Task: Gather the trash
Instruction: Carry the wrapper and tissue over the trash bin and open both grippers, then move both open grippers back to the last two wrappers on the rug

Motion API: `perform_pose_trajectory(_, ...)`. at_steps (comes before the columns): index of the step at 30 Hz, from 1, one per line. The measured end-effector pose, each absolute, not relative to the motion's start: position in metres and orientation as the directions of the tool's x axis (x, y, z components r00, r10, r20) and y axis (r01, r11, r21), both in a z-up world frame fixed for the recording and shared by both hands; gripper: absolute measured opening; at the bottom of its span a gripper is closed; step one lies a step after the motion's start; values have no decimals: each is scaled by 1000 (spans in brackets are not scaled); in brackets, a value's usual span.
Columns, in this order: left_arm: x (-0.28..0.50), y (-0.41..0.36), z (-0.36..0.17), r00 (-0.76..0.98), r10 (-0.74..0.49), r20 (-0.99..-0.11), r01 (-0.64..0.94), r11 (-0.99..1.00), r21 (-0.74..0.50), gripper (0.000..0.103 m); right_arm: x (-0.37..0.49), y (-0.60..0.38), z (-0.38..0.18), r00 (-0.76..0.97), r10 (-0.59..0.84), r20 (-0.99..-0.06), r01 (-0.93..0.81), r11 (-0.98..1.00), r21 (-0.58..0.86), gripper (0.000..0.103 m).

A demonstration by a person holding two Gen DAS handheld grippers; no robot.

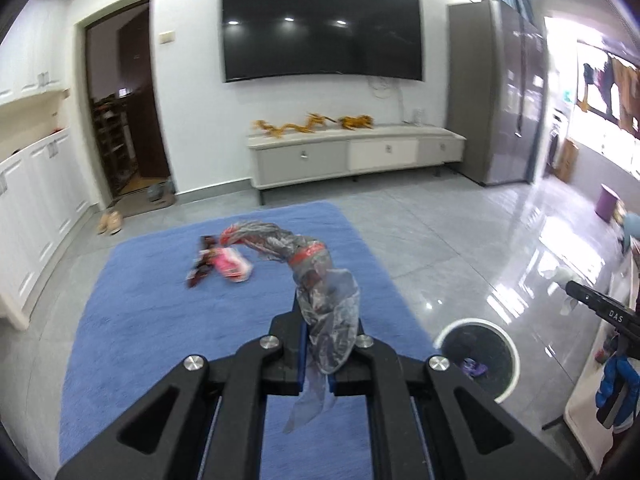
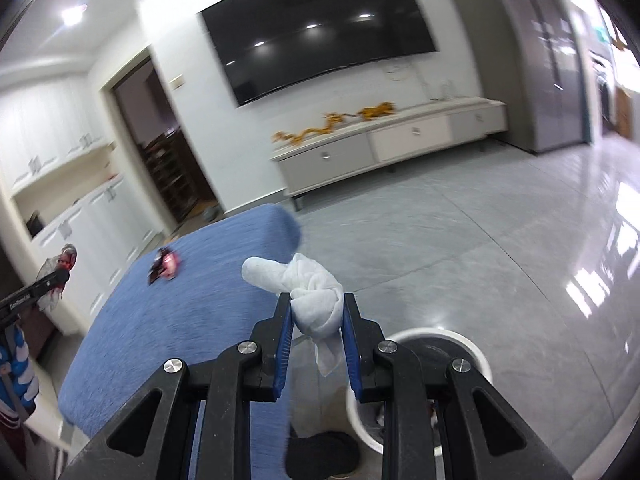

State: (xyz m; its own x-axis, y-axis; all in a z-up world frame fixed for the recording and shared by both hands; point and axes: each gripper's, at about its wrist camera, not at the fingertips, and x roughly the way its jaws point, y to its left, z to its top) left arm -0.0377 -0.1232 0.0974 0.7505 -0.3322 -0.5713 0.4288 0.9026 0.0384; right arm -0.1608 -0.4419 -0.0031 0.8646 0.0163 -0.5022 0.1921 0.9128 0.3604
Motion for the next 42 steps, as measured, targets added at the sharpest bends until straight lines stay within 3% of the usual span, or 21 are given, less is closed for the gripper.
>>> perform_pose_trajectory(12,-24,-288,39,556,-454,-696,659,752,36,7,-181,-513,-66,805,-28,-592,356,822,445,22)
perform_pose_trajectory(25,-17,-403,-41,261,-545,-797,811,571,-125,8,-146,-534,-138,708,7,-706,458,757,466,25)
perform_pose_trajectory(31,-10,-423,-55,183,-574,-798,810,548,-208,9,-143,-540,-154,677,-1,-736,494,742,453,47)
perform_pose_trajectory(33,-8,-424,-57,169,-581,-796,805,548,-229,19,-144,-542,-154,673,-5,-740,501,739,451,48)
perform_pose_trajectory(35,-5,-422,-56,170,-591,-789,796,554,-243,61,-145,-542,-152,671,-10,-742,506,737,448,48)
perform_pose_trajectory(42,-6,-416,-44,187,-618,-763,795,552,-252,62,-158,-541,-132,681,-45,-731,511,744,431,49)
